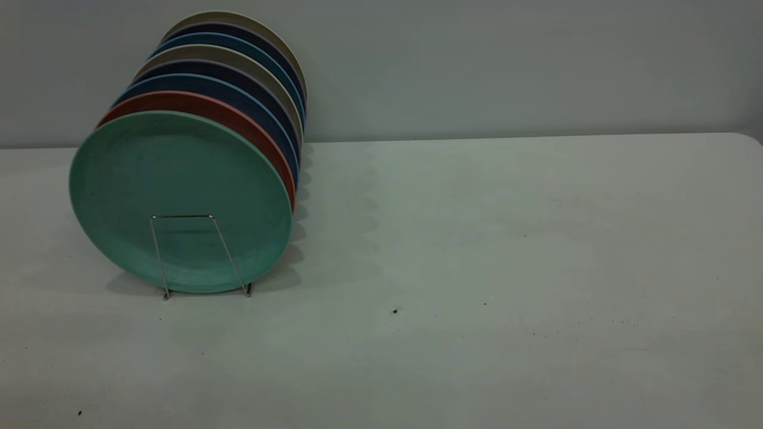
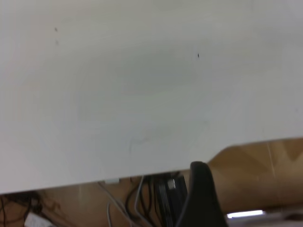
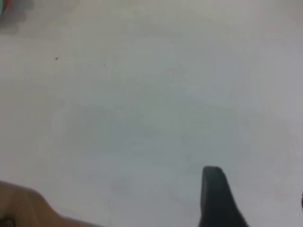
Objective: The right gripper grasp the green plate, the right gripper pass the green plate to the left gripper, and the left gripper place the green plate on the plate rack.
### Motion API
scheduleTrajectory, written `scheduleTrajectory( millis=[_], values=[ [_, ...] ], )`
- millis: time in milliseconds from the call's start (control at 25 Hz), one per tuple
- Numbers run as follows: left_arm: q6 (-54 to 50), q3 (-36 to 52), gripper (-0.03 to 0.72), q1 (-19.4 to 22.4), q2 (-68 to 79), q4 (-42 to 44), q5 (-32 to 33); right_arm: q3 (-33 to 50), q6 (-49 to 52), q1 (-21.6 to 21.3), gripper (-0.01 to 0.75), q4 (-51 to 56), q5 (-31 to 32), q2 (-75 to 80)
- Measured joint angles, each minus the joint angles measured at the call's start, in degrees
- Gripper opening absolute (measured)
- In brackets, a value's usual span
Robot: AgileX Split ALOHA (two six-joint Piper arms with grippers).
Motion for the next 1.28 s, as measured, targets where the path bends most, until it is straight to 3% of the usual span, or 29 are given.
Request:
scheduleTrajectory(
  millis=[520,800,1280],
  values=[
    [-1.67,0.00,0.584,0.00,-5.76,0.21,-0.04,0.00,0.00,-0.06,0.438,0.11,0.00,0.00],
    [-1.73,0.00,0.584,0.00,-7.89,0.21,-0.04,0.00,0.00,-6.51,0.438,0.18,0.02,-0.05],
    [-1.80,0.00,0.585,0.00,-14.69,0.21,0.08,0.00,0.00,-7.12,0.438,0.30,0.02,-0.05]
  ],
)
